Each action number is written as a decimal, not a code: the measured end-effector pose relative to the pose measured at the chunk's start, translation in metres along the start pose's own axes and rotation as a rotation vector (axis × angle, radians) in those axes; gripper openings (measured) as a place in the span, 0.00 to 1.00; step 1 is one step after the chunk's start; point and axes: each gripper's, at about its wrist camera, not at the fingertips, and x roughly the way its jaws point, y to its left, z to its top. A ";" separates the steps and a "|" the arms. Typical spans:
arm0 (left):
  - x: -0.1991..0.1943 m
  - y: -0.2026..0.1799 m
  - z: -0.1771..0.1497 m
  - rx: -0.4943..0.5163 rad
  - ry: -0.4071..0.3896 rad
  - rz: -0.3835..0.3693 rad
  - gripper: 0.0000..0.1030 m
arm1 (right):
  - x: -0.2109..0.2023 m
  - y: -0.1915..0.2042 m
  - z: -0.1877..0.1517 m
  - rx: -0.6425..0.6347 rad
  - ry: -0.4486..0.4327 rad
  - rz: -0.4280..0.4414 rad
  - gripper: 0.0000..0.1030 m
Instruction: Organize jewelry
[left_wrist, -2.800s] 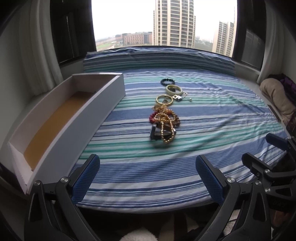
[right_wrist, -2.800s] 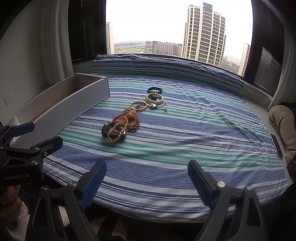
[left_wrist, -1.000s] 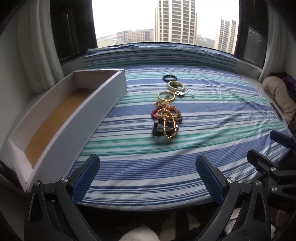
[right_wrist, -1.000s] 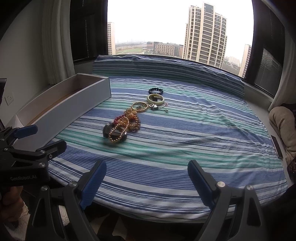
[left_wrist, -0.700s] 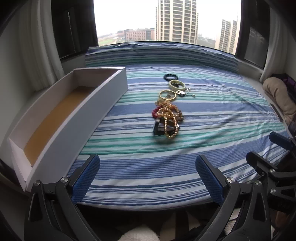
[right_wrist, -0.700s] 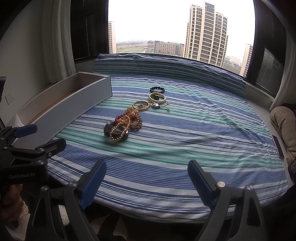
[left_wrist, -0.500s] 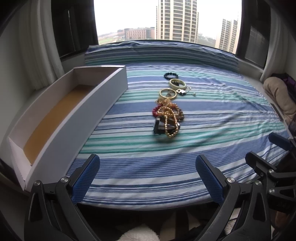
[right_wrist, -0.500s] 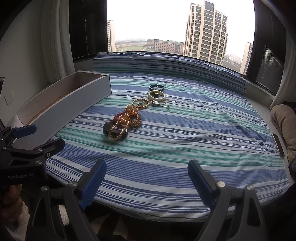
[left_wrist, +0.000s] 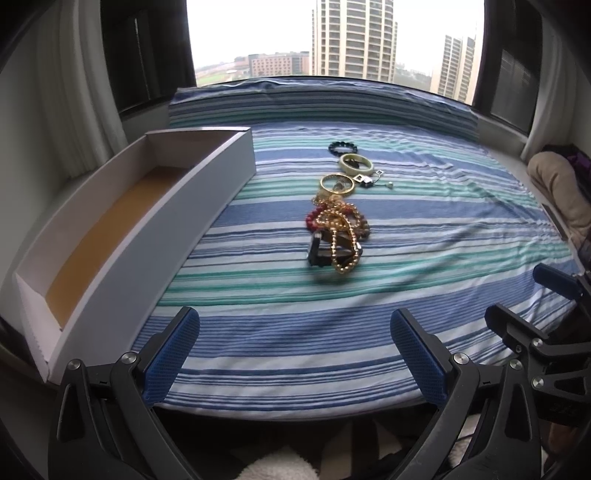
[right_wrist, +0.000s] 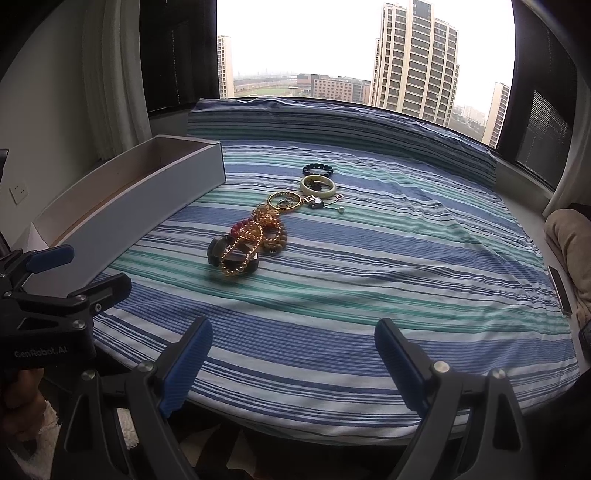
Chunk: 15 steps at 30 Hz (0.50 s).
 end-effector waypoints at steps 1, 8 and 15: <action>0.001 0.001 0.001 -0.001 0.001 0.001 1.00 | 0.001 0.000 0.000 -0.001 0.002 0.003 0.89; 0.006 0.005 0.002 -0.008 0.006 0.007 1.00 | 0.011 -0.002 0.011 -0.001 0.003 0.026 0.89; 0.012 0.010 0.006 -0.013 0.010 0.020 1.00 | 0.058 -0.026 0.046 0.109 0.067 0.170 0.89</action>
